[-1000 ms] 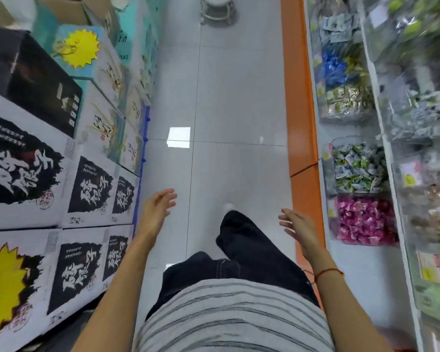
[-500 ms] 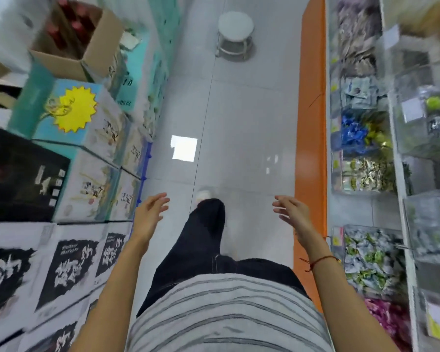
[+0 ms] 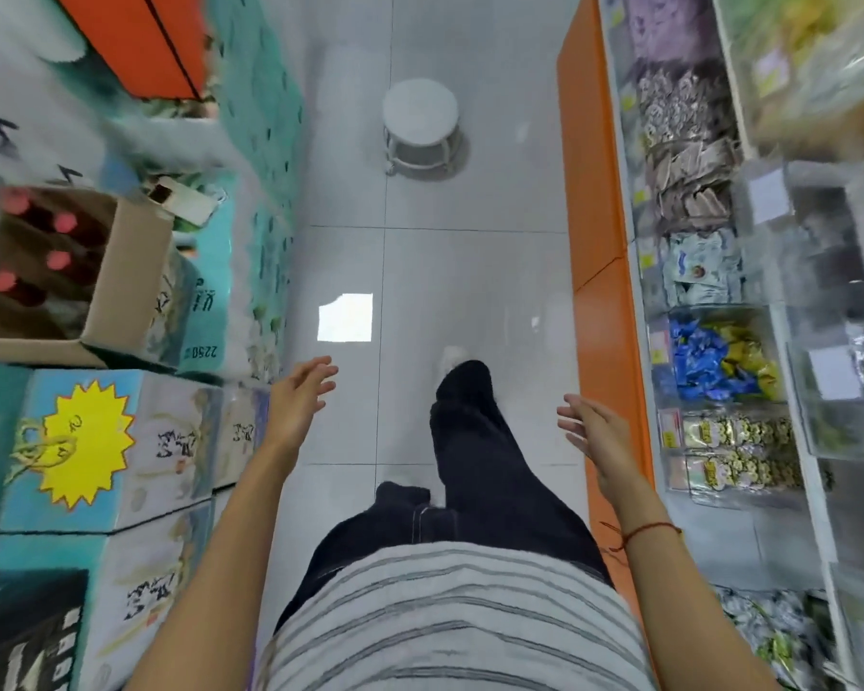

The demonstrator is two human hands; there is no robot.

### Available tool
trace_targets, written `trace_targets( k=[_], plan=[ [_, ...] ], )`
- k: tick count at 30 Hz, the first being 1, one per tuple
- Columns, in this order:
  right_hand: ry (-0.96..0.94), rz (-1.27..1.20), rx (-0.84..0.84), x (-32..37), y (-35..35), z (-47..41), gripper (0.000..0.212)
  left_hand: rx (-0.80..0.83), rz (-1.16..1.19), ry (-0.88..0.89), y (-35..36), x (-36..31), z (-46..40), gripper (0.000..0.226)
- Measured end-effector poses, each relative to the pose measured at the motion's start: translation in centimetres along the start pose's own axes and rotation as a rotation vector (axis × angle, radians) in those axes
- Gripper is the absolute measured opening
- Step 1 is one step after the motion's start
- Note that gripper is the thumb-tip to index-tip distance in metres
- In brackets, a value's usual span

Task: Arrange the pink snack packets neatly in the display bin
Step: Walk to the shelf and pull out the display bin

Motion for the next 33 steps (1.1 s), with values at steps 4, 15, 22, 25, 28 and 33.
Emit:
trace_targets(
  k=[4,15,22,25,28,33],
  plan=[
    [-0.008,0.045,0.041,7.3,1.3,-7.7,0.028,-0.005,-0.017,-0.007,3.0,-6.4,-5.4,0.025],
    [-0.03,0.162,0.184,26.1,6.9,-25.7,0.027,-0.11,0.009,-0.065,8.1,-21.9,-18.7,0.028],
    [-0.011,0.115,0.1,34.6,10.5,-35.1,0.028,-0.038,0.007,-0.026,11.8,-34.8,-30.2,0.018],
    [-0.012,0.043,0.012,38.4,10.7,-38.5,0.026,0.029,-0.034,0.034,14.7,-41.9,-34.6,0.016],
    [0.002,-0.053,-0.088,41.9,9.9,-41.4,0.024,0.086,-0.082,0.067,18.2,-48.3,-38.4,0.017],
    [0.016,-0.096,-0.171,46.8,8.0,-47.7,0.028,0.156,-0.148,0.07,24.9,-56.0,-44.6,0.016]
  ],
)
Point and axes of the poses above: each hand's wrist, its own z-axis away from the middle knuckle, its own y-axis out of the palm, x = y × z, the point moved 3 cm from there along -z, towards the middle knuckle, and after that the axes turned 6 degrees about -y, right-handed, at the moved point
